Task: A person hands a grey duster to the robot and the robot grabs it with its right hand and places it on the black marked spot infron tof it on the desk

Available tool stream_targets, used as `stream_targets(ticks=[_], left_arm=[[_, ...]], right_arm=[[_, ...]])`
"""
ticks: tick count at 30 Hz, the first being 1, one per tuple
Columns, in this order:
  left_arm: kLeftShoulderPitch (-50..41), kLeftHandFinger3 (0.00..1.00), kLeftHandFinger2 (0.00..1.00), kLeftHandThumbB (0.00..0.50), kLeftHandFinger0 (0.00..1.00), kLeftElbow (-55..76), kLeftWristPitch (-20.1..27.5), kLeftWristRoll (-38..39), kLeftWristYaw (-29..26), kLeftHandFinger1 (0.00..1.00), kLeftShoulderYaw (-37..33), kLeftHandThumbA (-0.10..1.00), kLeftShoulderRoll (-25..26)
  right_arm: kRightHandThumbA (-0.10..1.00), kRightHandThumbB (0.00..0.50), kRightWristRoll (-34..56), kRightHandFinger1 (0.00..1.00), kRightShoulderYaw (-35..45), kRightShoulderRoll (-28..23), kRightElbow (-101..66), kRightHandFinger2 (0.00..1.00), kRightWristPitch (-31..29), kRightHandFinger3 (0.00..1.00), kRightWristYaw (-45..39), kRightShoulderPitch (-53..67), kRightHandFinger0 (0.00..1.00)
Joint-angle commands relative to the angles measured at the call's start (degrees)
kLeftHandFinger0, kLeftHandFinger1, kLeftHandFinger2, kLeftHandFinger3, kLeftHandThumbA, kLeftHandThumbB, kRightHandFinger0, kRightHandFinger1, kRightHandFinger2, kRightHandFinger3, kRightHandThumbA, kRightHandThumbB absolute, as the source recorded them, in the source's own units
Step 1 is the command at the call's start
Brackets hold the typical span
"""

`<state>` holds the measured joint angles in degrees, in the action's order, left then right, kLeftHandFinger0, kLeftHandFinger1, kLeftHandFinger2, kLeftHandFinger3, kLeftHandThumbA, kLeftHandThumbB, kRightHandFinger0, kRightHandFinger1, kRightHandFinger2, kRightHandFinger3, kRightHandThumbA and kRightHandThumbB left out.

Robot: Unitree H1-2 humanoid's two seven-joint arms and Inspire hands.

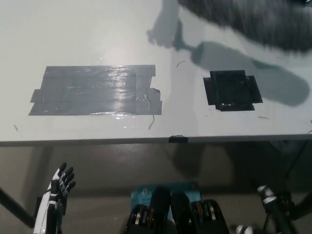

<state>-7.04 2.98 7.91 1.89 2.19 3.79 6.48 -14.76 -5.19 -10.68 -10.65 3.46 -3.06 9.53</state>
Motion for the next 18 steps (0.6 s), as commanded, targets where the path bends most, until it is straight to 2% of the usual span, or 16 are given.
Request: stream_targets(ticks=[1, 4, 7, 9, 10, 14, 15, 16, 17, 18], left_arm=[[1.2, 1.00, 1.00, 0.068, 1.00, 2.4, 1.9, 0.6, 1.0, 1.00, -0.3, 1.00, 0.7], [1.1, 1.00, 1.00, 0.068, 1.00, 2.9, 1.7, 1.0, 1.0, 1.00, -0.2, 1.00, 0.6], [1.1, 1.00, 1.00, 0.061, 1.00, 2.7, 2.2, 1.0, 1.0, 1.00, -0.1, 1.00, 0.8], [1.1, 1.00, 1.00, 0.068, 1.00, 2.7, 2.0, 1.1, 1.0, 1.00, -0.1, 1.00, 0.8], [1.1, 1.00, 1.00, 0.075, 1.00, 2.8, 2.0, 1.0, 1.0, 1.00, -0.2, 1.00, 0.7], [1.5, 1.00, 1.00, 0.086, 1.00, 3.3, 1.3, 0.5, 1.0, 1.00, -0.2, 1.00, 1.2], [1.6, 1.00, 1.00, 0.093, 1.00, 3.4, 1.0, 0.6, 1.0, 1.00, -0.1, 1.00, 1.3], [1.6, 1.00, 1.00, 0.100, 1.00, 3.4, 0.9, 0.6, 1.0, 1.00, -0.1, 1.00, 1.4], [1.6, 1.00, 1.00, 0.101, 1.00, 3.6, 0.7, 0.6, 0.9, 1.00, 0.0, 1.00, 1.4], [1.6, 1.00, 1.00, 0.099, 1.00, 3.7, 0.6, 0.7, 0.8, 1.00, 0.0, 1.00, 1.3]], right_arm=[[1.00, 0.350, 6.7, 1.00, 5.2, 2.4, -6.4, 1.00, -3.5, 1.00, 3.0, 0.2, 1.00], [1.00, 0.342, 6.5, 1.00, 7.2, 2.9, -12.6, 1.00, -4.8, 1.00, 3.4, 0.4, 1.00], [1.00, 0.430, 6.4, 1.00, 9.1, 1.7, -21.9, 1.00, -0.8, 1.00, 2.0, -1.3, 1.00], [1.00, 0.450, 5.5, 1.00, 10.0, 0.1, -26.1, 1.00, 0.9, 1.00, 0.9, -2.8, 1.00], [1.00, 0.475, 2.1, 1.00, 10.6, -1.2, -29.6, 1.00, 2.8, 1.00, 0.2, -4.4, 1.00], [1.00, 0.457, -6.1, 1.00, 11.8, -4.6, -36.5, 1.00, 5.6, 1.00, -2.0, -11.7, 1.00], [1.00, 0.483, -7.3, 1.00, 11.7, -5.7, -38.3, 1.00, 8.8, 1.00, -3.7, -14.4, 1.00], [1.00, 0.464, -7.9, 1.00, 11.6, -6.1, -39.0, 1.00, 10.4, 1.00, -4.5, -15.6, 1.00], [1.00, 0.489, -8.7, 1.00, 11.4, -7.0, -39.9, 1.00, 13.3, 1.00, -6.0, -18.2, 1.00], [1.00, 0.493, -10.6, 1.00, 10.5, -7.9, -40.1, 1.00, 16.6, 1.00, -8.0, -22.5, 1.00]])
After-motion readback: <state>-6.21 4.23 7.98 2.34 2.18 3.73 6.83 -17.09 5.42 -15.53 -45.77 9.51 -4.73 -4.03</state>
